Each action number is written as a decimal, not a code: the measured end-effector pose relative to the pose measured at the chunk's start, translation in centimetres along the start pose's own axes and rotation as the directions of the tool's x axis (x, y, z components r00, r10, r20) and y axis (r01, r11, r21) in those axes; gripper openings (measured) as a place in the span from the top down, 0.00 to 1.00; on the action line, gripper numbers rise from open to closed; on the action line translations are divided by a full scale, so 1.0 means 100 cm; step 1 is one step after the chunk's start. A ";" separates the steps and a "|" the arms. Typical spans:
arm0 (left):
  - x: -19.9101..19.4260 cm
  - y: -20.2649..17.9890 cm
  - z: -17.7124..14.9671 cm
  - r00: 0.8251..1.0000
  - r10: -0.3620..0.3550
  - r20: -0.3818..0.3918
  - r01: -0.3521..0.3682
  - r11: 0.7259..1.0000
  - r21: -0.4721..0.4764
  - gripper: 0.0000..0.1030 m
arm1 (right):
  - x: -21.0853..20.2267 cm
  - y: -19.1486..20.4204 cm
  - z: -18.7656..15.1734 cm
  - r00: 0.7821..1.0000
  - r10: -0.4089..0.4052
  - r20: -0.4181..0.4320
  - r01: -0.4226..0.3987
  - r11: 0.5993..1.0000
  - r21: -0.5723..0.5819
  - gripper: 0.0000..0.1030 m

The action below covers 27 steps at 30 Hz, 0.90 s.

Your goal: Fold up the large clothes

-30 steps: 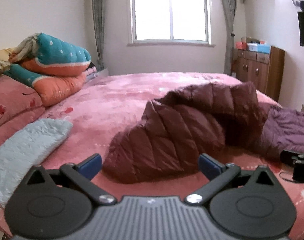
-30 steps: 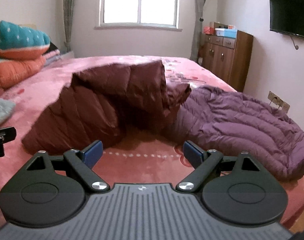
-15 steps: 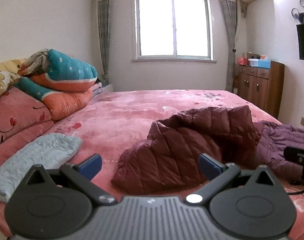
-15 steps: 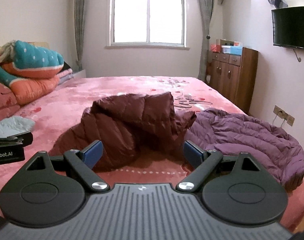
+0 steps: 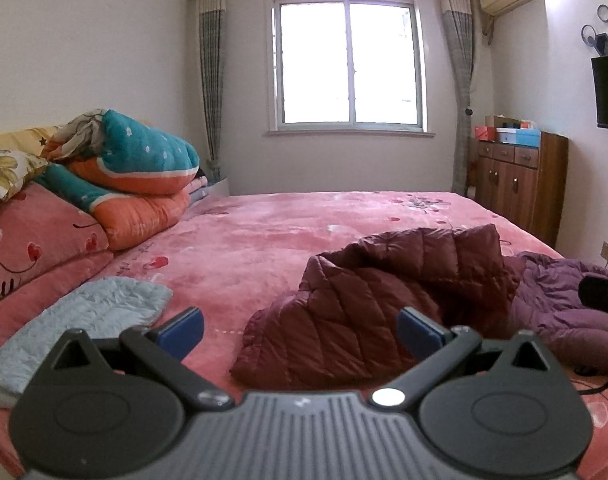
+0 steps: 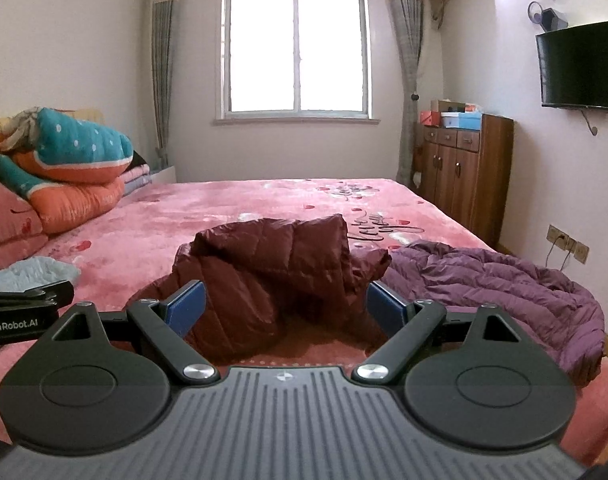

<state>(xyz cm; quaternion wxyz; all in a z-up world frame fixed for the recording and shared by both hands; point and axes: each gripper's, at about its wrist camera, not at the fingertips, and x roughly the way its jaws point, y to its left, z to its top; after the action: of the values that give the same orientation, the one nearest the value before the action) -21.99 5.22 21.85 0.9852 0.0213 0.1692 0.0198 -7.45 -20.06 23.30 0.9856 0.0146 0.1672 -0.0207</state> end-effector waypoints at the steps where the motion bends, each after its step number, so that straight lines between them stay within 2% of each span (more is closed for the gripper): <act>1: 0.000 0.000 -0.001 1.000 0.000 0.000 0.000 1.000 0.000 0.01 | 0.002 0.000 0.000 1.000 0.001 0.000 -0.001 1.000 0.000 0.00; 27: 0.014 0.000 -0.009 0.999 0.002 -0.038 -0.002 1.000 0.008 0.01 | 0.007 -0.005 -0.022 1.000 0.007 0.005 -0.007 1.000 -0.020 0.00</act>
<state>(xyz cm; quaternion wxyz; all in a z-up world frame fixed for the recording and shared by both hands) -21.01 5.36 20.51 0.9816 0.0250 0.1882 0.0203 -7.50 -20.46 20.95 0.9862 0.0054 0.1650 -0.0155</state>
